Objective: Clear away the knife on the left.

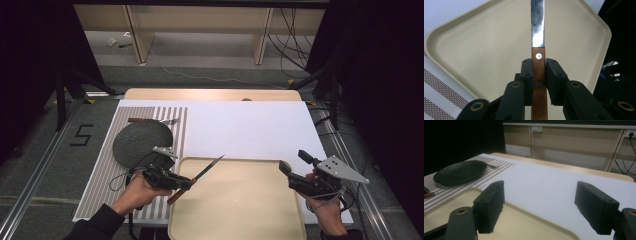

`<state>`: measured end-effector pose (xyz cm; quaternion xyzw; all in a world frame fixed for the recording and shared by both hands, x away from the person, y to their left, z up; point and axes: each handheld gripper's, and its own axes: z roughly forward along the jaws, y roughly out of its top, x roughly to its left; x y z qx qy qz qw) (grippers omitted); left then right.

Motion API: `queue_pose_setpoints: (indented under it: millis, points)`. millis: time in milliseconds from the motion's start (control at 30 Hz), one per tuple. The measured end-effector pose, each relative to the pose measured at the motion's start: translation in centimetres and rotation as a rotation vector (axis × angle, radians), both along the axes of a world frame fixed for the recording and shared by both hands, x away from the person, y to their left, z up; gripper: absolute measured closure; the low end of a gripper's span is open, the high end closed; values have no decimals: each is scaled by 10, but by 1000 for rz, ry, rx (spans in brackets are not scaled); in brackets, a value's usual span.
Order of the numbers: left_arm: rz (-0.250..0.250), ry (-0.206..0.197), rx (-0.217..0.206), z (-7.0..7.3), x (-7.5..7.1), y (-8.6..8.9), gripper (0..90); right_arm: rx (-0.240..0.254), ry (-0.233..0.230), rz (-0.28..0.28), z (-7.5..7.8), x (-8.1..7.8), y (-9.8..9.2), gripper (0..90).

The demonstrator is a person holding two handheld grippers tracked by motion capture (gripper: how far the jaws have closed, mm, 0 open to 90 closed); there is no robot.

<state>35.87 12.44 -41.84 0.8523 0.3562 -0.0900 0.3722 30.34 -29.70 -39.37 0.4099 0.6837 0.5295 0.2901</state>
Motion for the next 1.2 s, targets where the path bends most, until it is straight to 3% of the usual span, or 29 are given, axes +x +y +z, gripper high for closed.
queue_pose_setpoints:
  millis: [133, 267, 433, 633, 767, 867, 1033, 1200]
  points:
    - [4, 32, -8, -4, -3, -5, 766, -2, 2, 0, 0, 0, 0, 251]
    - [7, 39, -2, -9, -5, -10, 766, -6, -1, 3, 0, 0, 1, 252]
    - [7, 69, 21, -19, -9, -17, 766, -6, 2, 6, 0, 0, 1, 252]
    - [4, 94, 78, -27, -13, -26, 766, -7, 1, 11, 0, 0, 1, 253]
    - [0, 107, 81, -32, -13, -29, 766, -10, 5, 9, 0, 0, 1, 253]
    - [-10, 112, 127, -38, -13, -32, 766, -11, 6, 8, 0, 0, 1, 254]
    - [-20, 145, 155, -46, -14, -36, 765, -13, 3, 11, 0, 0, 2, 254]
    - [-18, 137, 184, -47, -14, -36, 764, -13, 4, 10, 0, 0, 2, 255]
